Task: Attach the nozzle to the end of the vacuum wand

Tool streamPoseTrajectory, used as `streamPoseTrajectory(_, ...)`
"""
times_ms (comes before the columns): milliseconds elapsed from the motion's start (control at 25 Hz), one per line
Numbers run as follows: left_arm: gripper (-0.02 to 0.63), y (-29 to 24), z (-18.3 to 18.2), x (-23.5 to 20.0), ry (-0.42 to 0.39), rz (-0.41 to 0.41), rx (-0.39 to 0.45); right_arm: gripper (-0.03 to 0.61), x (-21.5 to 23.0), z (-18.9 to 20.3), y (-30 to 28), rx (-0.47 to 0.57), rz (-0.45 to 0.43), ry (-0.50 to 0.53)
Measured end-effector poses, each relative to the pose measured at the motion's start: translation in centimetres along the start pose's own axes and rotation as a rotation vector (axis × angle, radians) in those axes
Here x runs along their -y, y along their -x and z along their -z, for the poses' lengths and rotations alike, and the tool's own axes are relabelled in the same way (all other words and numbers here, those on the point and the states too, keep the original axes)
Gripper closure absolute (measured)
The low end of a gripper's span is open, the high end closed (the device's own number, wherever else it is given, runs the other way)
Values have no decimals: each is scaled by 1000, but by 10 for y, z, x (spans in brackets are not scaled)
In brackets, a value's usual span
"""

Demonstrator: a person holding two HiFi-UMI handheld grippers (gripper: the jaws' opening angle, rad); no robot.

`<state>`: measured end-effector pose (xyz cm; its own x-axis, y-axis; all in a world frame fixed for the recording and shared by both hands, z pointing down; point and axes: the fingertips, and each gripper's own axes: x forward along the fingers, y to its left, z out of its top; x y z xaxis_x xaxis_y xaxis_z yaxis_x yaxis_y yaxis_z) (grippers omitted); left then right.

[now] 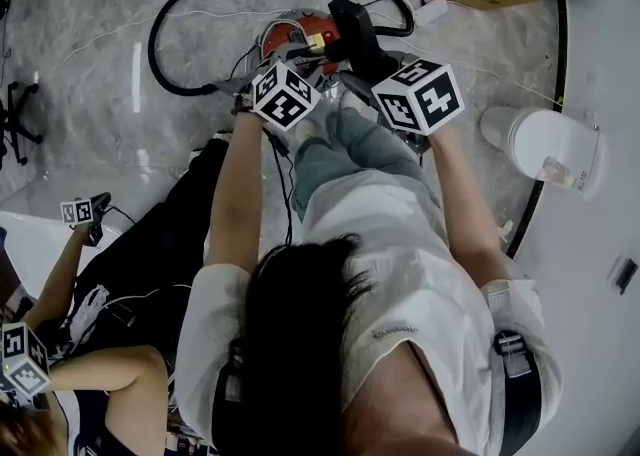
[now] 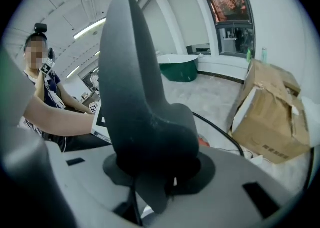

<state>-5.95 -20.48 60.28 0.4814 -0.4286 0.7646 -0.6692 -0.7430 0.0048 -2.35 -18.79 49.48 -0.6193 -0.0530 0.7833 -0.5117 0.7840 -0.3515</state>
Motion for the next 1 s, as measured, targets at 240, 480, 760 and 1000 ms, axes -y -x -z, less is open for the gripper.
streamPoseTrajectory(240, 458, 6, 3, 5, -11, -4, 0, 430, -14, 8, -2, -13, 96, 55)
streamPoseTrajectory(480, 457, 13, 2, 0, 13, -28, 9, 423, -26, 5, -9, -77, 145, 148)
streamPoseTrajectory(760, 457, 12, -2, -4, 35, -35, 45, 415, -31, -2, -20, -42, 38, 3)
streamPoseTrajectory(1000, 457, 10, -8, 2, 25, -10, 56, 411, -27, 0, -15, -20, 31, -24)
